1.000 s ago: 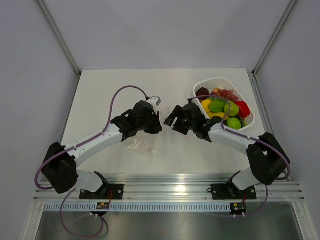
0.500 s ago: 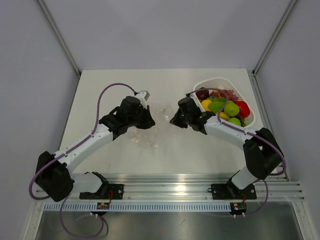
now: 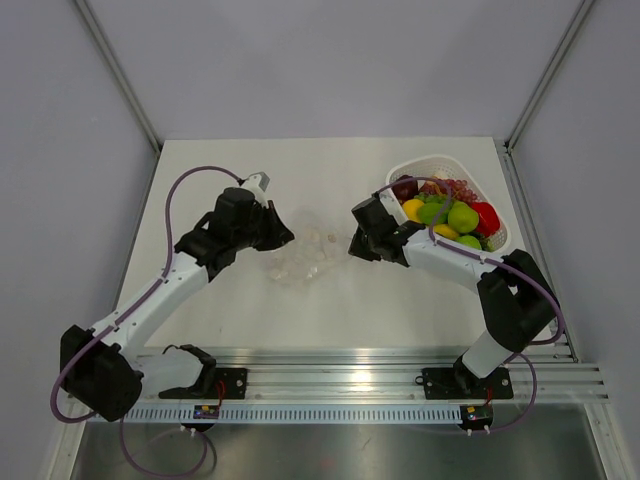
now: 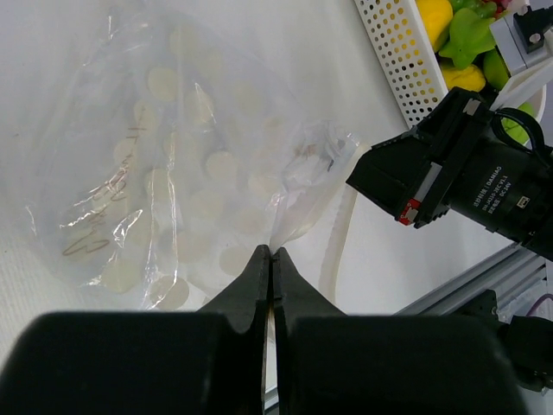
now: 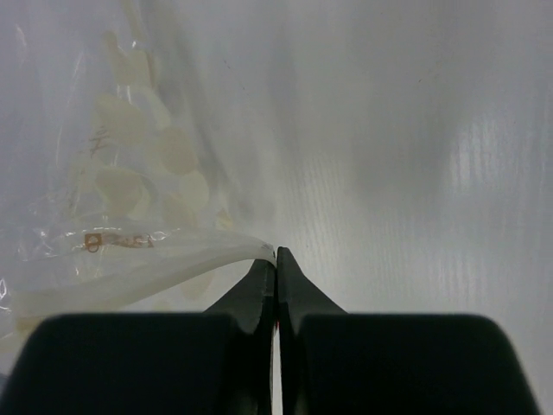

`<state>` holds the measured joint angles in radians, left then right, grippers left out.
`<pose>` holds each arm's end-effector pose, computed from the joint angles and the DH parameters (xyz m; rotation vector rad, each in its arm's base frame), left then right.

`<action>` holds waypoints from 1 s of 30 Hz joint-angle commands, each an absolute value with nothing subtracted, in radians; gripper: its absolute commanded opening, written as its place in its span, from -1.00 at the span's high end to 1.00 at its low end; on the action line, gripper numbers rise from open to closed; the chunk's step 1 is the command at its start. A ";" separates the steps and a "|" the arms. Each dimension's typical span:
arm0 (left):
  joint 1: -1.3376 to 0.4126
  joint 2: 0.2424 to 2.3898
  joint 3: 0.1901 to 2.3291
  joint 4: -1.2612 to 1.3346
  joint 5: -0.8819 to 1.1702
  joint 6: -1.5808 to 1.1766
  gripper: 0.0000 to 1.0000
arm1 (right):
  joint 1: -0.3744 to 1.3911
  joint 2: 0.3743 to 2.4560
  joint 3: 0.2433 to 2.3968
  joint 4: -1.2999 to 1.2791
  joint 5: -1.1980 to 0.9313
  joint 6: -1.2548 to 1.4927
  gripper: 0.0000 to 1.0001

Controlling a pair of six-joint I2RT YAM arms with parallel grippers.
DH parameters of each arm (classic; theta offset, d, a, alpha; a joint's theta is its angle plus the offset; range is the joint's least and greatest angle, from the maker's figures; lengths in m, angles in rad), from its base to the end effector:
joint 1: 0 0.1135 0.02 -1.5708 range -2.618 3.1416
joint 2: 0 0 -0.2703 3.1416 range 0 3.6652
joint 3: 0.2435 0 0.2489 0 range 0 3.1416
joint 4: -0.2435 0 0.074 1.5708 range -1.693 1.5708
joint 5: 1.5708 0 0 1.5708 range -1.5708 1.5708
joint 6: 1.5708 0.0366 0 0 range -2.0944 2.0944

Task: Place the food in the zip-top bag and seal the zipper
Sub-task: Open the zipper of the food storage bag, then pick up the fake fruit from the bin.

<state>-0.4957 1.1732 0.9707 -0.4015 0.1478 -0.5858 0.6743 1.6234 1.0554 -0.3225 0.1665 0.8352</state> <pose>0.2215 -0.1259 0.3103 -0.0141 2.2739 -0.7583 0.2689 0.2071 0.2185 0.2744 2.4848 0.4540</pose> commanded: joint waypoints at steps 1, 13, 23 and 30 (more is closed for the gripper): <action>-0.503 1.180 0.966 -0.351 0.170 -0.609 1.00 | 0.678 1.611 1.089 -0.367 0.232 0.799 1.00; -0.630 1.290 1.034 -0.353 0.022 -0.682 1.00 | 0.678 1.401 1.201 -0.514 0.270 0.661 -0.46; -0.661 1.344 1.112 -0.377 -0.031 -0.698 1.00 | 0.443 1.158 1.151 -0.707 0.506 0.496 -0.94; -0.710 1.397 1.180 -0.361 -0.031 -0.700 1.00 | 0.108 1.193 1.115 -0.646 0.269 0.463 -0.99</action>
<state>-0.6868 1.3849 1.1271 -0.4076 -0.0055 -0.6907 0.1921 1.1614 1.1110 -0.6434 0.3847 0.5022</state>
